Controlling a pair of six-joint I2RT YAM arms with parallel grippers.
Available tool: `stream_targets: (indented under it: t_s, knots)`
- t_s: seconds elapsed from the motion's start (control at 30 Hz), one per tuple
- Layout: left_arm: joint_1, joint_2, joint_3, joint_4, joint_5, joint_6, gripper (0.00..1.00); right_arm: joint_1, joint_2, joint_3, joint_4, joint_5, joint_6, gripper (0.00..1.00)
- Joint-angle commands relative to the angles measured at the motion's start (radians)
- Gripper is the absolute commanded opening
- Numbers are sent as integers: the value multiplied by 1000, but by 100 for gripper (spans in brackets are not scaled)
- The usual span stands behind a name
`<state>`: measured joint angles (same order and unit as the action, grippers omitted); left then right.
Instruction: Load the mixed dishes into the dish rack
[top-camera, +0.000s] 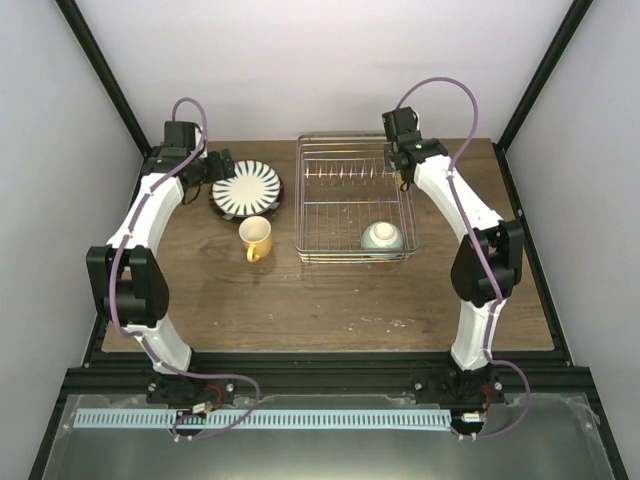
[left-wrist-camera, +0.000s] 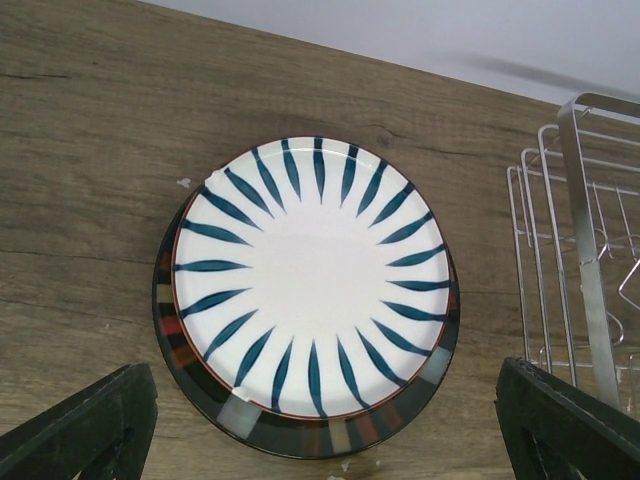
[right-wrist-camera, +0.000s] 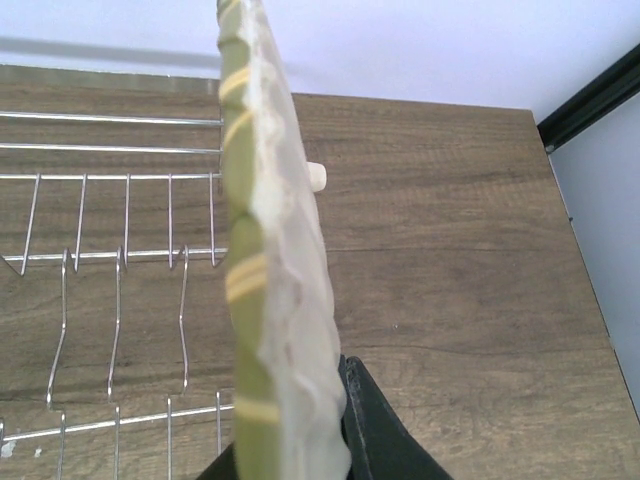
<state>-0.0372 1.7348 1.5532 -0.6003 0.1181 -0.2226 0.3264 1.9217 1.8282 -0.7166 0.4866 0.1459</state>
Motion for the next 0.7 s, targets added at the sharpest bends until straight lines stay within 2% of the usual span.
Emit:
stream_targets:
  t_s: [0.0,0.67]
  knots:
    - [-1,16,-1,-2,12,12,94,-6,11,22,85,29,-43,1]
    - [-3,34,5,-9,9,10,94,-1,65,57,84,-75,12,1]
